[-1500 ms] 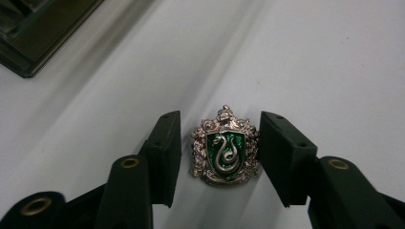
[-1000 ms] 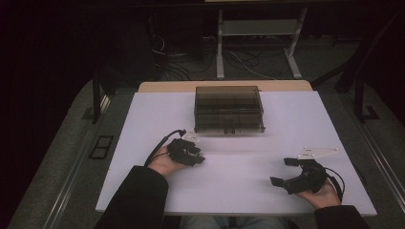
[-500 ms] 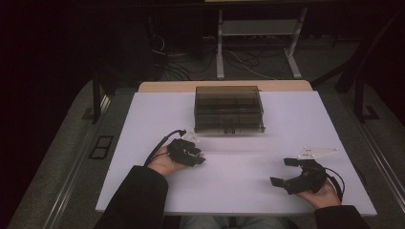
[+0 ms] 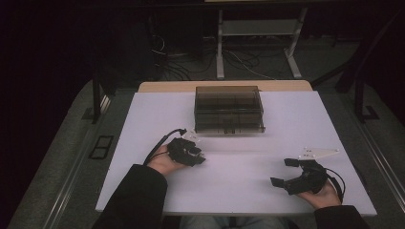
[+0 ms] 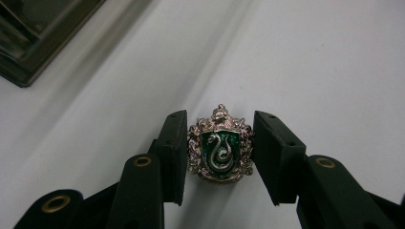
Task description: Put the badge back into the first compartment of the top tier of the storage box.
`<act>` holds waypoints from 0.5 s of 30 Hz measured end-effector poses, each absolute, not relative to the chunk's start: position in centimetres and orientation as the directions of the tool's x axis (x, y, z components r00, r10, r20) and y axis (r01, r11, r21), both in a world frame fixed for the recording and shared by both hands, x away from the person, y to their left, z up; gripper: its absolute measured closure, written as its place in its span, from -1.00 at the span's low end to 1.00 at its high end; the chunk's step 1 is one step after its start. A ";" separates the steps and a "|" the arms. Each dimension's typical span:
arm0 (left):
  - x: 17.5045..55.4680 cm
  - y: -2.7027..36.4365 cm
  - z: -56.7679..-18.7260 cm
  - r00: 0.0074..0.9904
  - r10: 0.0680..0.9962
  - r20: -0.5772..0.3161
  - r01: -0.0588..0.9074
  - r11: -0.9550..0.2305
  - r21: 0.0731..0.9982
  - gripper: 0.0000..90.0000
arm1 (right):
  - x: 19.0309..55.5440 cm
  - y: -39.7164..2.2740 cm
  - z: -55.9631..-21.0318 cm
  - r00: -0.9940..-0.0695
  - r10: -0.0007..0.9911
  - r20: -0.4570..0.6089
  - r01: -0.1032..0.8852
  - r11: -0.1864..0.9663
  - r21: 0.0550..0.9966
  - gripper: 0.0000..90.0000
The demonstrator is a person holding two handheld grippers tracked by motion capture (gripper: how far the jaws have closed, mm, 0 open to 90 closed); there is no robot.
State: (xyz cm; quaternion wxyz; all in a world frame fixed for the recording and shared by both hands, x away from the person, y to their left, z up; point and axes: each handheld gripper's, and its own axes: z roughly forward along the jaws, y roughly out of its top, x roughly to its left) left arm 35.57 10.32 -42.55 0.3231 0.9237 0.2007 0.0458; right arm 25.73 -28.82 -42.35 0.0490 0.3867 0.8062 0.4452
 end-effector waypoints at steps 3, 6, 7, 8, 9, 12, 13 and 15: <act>35.6 10.3 -42.2 0.919 0.392 -0.037 0.330 -0.716 0.615 0.25 | 25.7 -28.8 -42.4 -0.697 0.666 0.266 0.580 0.304 0.756 -0.99; 35.6 10.3 -41.9 0.920 0.389 -0.037 0.328 -0.717 0.615 0.25 | 25.7 -28.8 -42.4 -0.697 0.666 0.266 0.580 0.305 0.756 -0.99; 35.5 10.2 -41.8 0.919 0.392 -0.041 0.332 -0.713 0.618 0.25 | 25.7 -28.8 -42.4 -0.698 0.665 0.266 0.579 0.305 0.756 -0.99; 35.5 10.3 -41.6 0.920 0.391 -0.038 0.330 -0.716 0.615 0.25 | 25.7 -28.8 -42.4 -0.698 0.665 0.266 0.579 0.305 0.756 -0.99; 35.5 10.3 -41.4 0.922 0.385 -0.034 0.324 -0.719 0.615 0.25 | 25.7 -28.8 -42.4 -0.697 0.665 0.267 0.579 0.305 0.756 -0.99; 35.4 10.4 -41.0 0.922 0.386 -0.029 0.320 -0.718 0.618 0.25 | 25.7 -28.9 -42.4 -0.698 0.665 0.266 0.579 0.304 0.757 -0.99; 35.3 10.4 -40.9 0.920 0.390 -0.031 0.324 -0.715 0.620 0.25 | 25.7 -28.9 -42.4 -0.697 0.665 0.266 0.579 0.304 0.756 -0.99; 35.2 10.4 -40.6 0.921 0.388 -0.028 0.321 -0.717 0.619 0.25 | 25.7 -28.8 -42.3 -0.697 0.665 0.268 0.580 0.303 0.756 -0.99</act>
